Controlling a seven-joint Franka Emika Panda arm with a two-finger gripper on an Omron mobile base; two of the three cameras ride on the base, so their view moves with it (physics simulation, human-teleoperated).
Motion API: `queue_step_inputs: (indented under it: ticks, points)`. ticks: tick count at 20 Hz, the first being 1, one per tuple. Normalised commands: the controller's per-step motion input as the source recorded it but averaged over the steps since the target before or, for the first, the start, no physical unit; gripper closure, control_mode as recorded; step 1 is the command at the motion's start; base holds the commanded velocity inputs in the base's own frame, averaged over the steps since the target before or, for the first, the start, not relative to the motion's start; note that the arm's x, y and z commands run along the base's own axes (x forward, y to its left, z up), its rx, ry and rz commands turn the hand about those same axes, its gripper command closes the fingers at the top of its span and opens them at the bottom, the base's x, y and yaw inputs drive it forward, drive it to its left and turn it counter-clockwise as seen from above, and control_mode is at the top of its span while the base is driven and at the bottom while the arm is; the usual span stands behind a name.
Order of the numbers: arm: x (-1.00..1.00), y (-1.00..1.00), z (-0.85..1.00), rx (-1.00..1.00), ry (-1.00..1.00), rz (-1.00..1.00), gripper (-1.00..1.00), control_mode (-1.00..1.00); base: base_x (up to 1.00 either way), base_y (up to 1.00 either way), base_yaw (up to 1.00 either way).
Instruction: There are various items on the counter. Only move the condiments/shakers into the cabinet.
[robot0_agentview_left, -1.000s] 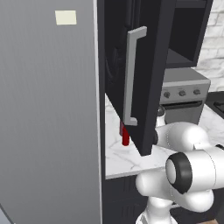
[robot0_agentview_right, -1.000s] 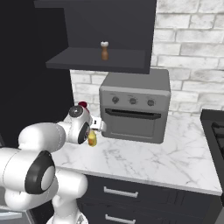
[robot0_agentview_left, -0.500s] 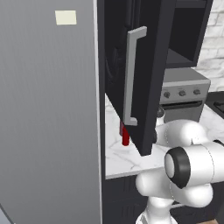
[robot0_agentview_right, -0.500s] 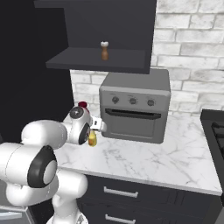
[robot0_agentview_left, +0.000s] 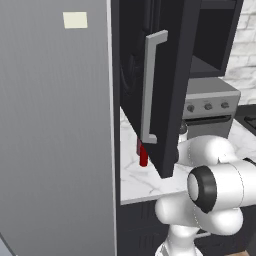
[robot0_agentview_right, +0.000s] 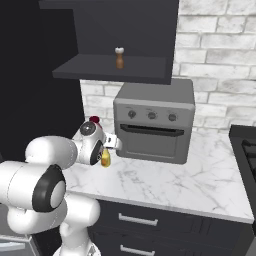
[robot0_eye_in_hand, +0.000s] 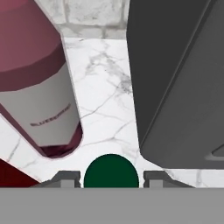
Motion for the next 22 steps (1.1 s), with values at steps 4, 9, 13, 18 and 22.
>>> queue_step_inputs:
  ticks: [4,9,13,18,22]
  points:
    - [0.00,0.00,0.00,0.00,0.00,0.00,1.00,-1.00,0.00,0.00,0.00]
    - [-0.01,0.00,0.00,0.00,-0.01,0.00,1.00,-1.00,0.00,0.00,0.00]
    - [-0.01,0.02,0.38,0.00,-0.10,0.00,1.00,-1.00,0.00,0.00,0.00]
    - [-0.06,0.00,0.83,0.00,-0.07,-0.04,1.00,-1.00,0.00,0.00,0.00]
    - [-0.15,0.00,1.00,0.00,-0.11,-0.14,1.00,-1.00,0.00,0.00,0.00]
